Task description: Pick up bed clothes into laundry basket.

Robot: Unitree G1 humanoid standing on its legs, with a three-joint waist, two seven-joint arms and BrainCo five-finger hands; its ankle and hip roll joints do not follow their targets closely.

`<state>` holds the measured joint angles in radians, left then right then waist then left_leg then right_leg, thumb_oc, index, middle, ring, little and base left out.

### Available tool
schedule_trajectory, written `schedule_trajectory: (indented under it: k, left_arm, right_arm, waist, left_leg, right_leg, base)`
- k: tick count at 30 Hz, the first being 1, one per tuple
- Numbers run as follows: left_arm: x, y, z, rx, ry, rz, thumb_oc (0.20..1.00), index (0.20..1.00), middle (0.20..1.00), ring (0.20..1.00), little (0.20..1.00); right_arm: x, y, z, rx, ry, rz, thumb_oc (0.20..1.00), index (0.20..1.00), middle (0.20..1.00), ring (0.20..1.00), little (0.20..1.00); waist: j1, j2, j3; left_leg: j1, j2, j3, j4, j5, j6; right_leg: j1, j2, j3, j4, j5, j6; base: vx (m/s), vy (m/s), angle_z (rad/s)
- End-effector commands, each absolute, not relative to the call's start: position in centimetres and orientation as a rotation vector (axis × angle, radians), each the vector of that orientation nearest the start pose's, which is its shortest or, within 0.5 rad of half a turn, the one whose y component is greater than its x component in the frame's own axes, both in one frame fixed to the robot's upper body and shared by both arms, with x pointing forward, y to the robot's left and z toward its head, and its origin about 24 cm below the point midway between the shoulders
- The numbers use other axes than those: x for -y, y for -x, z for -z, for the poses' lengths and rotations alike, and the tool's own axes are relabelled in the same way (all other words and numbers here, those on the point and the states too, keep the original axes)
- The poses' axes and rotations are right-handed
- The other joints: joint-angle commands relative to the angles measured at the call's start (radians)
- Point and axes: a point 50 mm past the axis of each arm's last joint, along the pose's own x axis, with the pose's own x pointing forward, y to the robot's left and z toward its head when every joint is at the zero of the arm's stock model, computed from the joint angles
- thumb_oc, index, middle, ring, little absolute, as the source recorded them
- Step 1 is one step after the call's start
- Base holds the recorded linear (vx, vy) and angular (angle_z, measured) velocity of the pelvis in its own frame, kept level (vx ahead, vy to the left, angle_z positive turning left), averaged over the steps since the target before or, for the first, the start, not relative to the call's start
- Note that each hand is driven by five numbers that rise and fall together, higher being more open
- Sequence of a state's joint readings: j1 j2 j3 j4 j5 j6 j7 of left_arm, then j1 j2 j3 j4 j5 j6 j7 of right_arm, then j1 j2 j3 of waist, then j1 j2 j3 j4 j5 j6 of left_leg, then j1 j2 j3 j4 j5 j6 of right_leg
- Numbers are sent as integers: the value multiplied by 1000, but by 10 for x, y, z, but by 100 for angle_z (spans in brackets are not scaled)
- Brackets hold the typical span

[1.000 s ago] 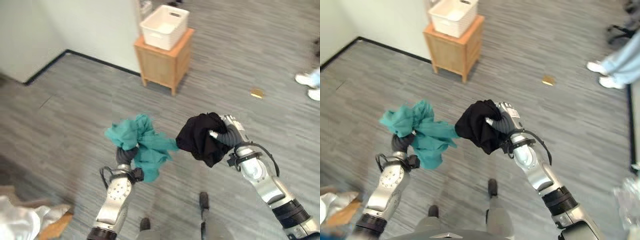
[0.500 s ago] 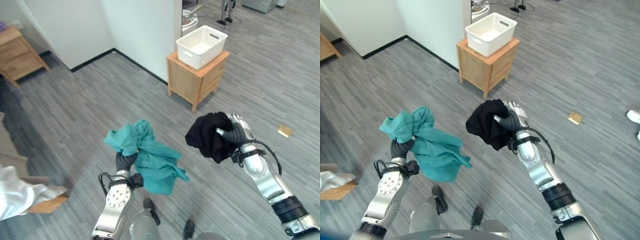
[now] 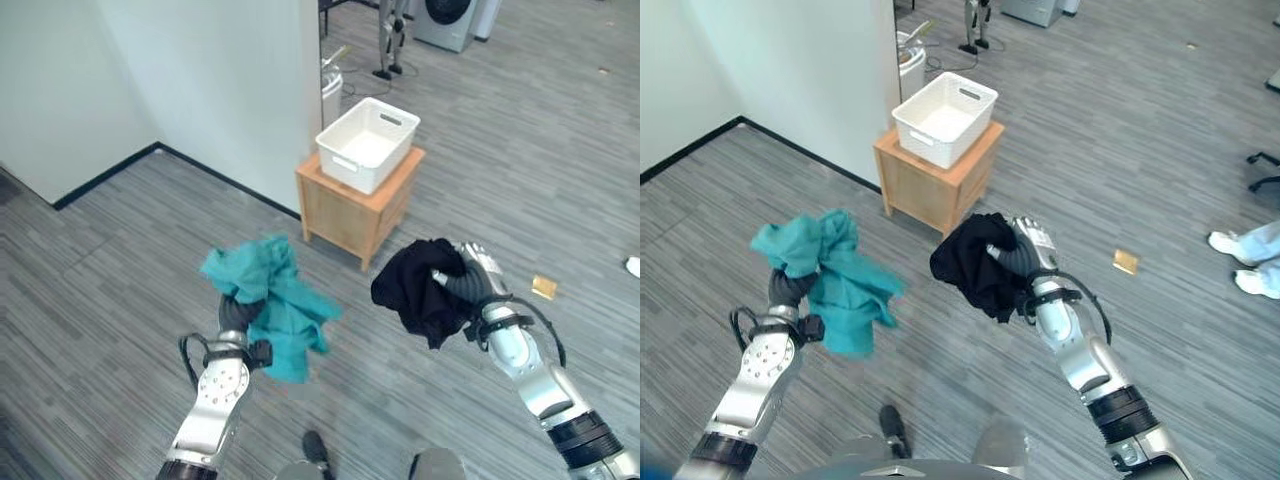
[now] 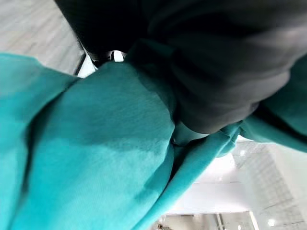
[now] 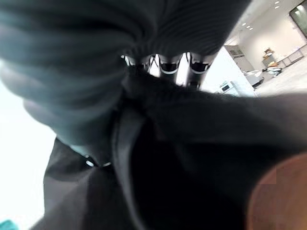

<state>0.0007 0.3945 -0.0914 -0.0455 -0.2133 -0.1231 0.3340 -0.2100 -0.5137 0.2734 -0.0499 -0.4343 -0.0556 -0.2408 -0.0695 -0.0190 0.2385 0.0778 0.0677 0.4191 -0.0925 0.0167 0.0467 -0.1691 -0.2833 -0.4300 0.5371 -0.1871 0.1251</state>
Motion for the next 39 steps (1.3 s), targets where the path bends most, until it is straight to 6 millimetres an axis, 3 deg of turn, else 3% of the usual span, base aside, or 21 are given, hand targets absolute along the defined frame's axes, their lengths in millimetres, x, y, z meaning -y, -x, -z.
schedule_trajectory:
  k: [1, 3, 6, 7, 8, 9, 13, 15, 18, 19, 20, 21, 23, 24, 27, 29, 31, 34, 35, 36, 39]
  left_arm:
    - [-202, -240, -93, 289, -173, -138, 200, 200, 200, 200, 200]
    - [-205, -240, -94, 297, -158, -144, 200, 200, 200, 200, 200]
    - [-204, -241, -94, 305, -154, -133, 200, 200, 200, 200, 200]
    - [-203, -241, -94, 305, -153, -132, 200, 200, 200, 200, 200]
    - [-202, -238, -90, 292, -144, -127, 200, 200, 200, 200, 200]
    - [-201, -237, -88, 290, -131, -131, 200, 200, 200, 200, 200]
    - [-202, -233, -85, 277, -74, -146, 200, 200, 200, 200, 200]
    - [-204, -232, -81, 262, -82, -156, 200, 200, 200, 200, 200]
    - [-208, -228, -72, 215, -87, -169, 200, 200, 200, 200, 200]
    - [-214, -224, -68, 192, -111, -182, 200, 200, 200, 200, 200]
    - [-214, -224, -67, 190, -110, -184, 200, 200, 200, 200, 200]
    - [-216, -222, -65, 178, -117, -192, 200, 200, 200, 200, 200]
    - [-215, -222, -63, 166, -116, -187, 200, 200, 200, 200, 200]
    - [-216, -220, -58, 142, -116, -186, 200, 200, 200, 200, 200]
    - [-214, -218, -54, 117, -118, -178, 200, 200, 200, 200, 200]
    - [-216, -218, -52, 102, -143, -169, 200, 200, 200, 200, 200]
    - [-218, -224, -54, 111, -166, -169, 200, 200, 200, 200, 200]
    - [-218, -228, -57, 125, -170, -156, 200, 200, 200, 200, 200]
    - [-215, -229, -58, 131, -166, -132, 200, 200, 200, 200, 200]
    - [-215, -229, -58, 131, -166, -131, 200, 200, 200, 200, 200]
    - [-218, -227, -57, 122, -154, -133, 200, 200, 200, 200, 200]
  right_arm:
    - [174, -295, -156, 584, 906, 89, 200, 200, 200, 200, 200]
    - [175, -299, -162, 595, 924, 106, 200, 200, 200, 200, 200]
    - [178, -302, -170, 619, 987, 128, 200, 200, 200, 200, 200]
    - [178, -302, -170, 618, 988, 128, 200, 200, 200, 200, 200]
    - [179, -306, -173, 626, 1046, 128, 200, 200, 200, 200, 200]
    - [179, -308, -179, 645, 1053, 137, 200, 200, 200, 200, 200]
    - [180, -315, -202, 712, 1093, 167, 200, 200, 200, 200, 200]
    - [182, -317, -209, 726, 1111, 179, 200, 200, 200, 200, 200]
    - [183, -321, -209, 716, 1140, 175, 200, 200, 200, 200, 200]
    - [181, -323, -206, 702, 1152, 163, 200, 200, 200, 200, 200]
    - [181, -323, -205, 702, 1154, 160, 200, 200, 200, 200, 200]
    - [182, -324, -202, 690, 1154, 160, 200, 200, 200, 200, 200]
    - [187, -325, -201, 673, 1171, 172, 200, 200, 200, 200, 200]
    - [188, -325, -200, 664, 1177, 172, 200, 200, 200, 200, 200]
    - [186, -325, -192, 639, 1167, 158, 200, 200, 200, 200, 200]
    - [176, -332, -188, 629, 1152, 132, 200, 200, 200, 200, 200]
    - [162, -341, -188, 628, 1126, 106, 200, 200, 200, 200, 200]
    - [154, -348, -186, 618, 1125, 95, 200, 200, 200, 200, 200]
    - [160, -352, -176, 561, 1140, 106, 200, 200, 200, 200, 200]
    - [160, -352, -175, 561, 1140, 106, 200, 200, 200, 200, 200]
    - [173, -355, -147, 422, 1156, 105, 200, 200, 200, 200, 200]
  waist:
    - [-1, -51, -57]
    - [-2, -50, -65]
    - [-2, -54, -71]
    - [-1, -55, -69]
    - [12, -65, -77]
    - [18, -58, -79]
    - [63, -74, -47]
    - [85, -91, -30]
    - [109, -85, -27]
    - [114, -58, -41]
    - [115, -62, -44]
    - [123, -53, -52]
    - [127, -41, -60]
    - [115, -28, -81]
    - [121, -33, -88]
    - [120, -36, -81]
    - [122, -38, -55]
    - [138, -44, -55]
    - [134, -47, -52]
    - [133, -46, -55]
    - [131, -48, -56]
  left_leg:
    - [78, 77, 54, 5, -49, -128]
    - [122, 87, 49, 5, -87, -150]
    - [191, 75, 24, 5, -153, -153]
    - [195, 73, 25, 5, -155, -151]
    - [255, 55, 4, 32, -181, -156]
    - [245, 76, -1, 119, -186, -172]
    - [35, 198, -65, 638, 0, -252]
    - [-49, 239, -38, 728, 11, -255]
    - [-120, 228, 21, 585, -20, -228]
    - [-120, 195, 63, 371, -28, -227]
    - [-106, 182, 70, 342, -16, -224]
    - [-110, 155, 88, 237, 32, -220]
    - [-103, 147, 119, 123, 100, -223]
    - [-49, 126, 127, 34, 95, -198]
    - [-24, 93, 81, 10, 87, -178]
    - [2, 96, 85, 5, 52, -155]
    - [26, 98, 89, 5, 31, -137]
    - [11, 101, 89, 5, 31, -141]
    - [-5, 104, 56, 5, 22, -149]
    - [-8, 106, 54, 5, 23, -149]
    - [-16, 113, 40, 5, 27, -146]
  right_leg:
    - [69, 45, 44, -398, 181, 69]
    - [27, 33, 46, -584, 272, 98]
    - [-22, 12, 95, -613, 291, 113]
    - [-19, 10, 95, -613, 290, 114]
    - [27, 8, 80, -610, 329, 100]
    - [53, 15, 61, -609, 335, 95]
    - [191, 48, -8, -624, 284, -6]
    - [241, 57, -24, -624, 239, -25]
    - [270, 75, -16, -624, 206, -18]
    - [288, 97, -1, -624, 170, 7]
    - [287, 91, 2, -624, 171, 10]
    - [307, 102, 9, -624, 156, 14]
    - [339, 119, 8, -624, 137, 15]
    - [349, 135, 6, -624, 136, 19]
    - [380, 149, 16, -578, 129, 8]
    - [327, 151, 29, -413, 89, 14]
    - [204, 111, 48, -212, 127, 57]
    - [188, 71, 47, -250, 122, 54]
    - [166, 74, 98, -346, 126, 47]
    - [167, 77, 96, -354, 131, 46]
    - [117, 50, 155, -448, 225, 61]
  base:
    - [526, -153, 46]
    - [497, -158, 47]
    - [427, -118, 39]
    - [547, -186, 52]
    - [547, -238, 60]
    - [630, -389, 67]
    - [348, -359, 12]
    - [349, -233, -8]
    - [286, -7, -17]
    - [349, 104, -28]
    - [355, 145, -43]
    - [217, 100, -41]
    - [301, 125, -50]
    - [238, 101, -39]
    - [224, 67, -16]
    - [142, 92, 31]
    - [64, 50, 21]
    - [53, -72, 24]
    - [64, -115, 30]
    - [2, -153, 37]
    - [81, -127, 74]
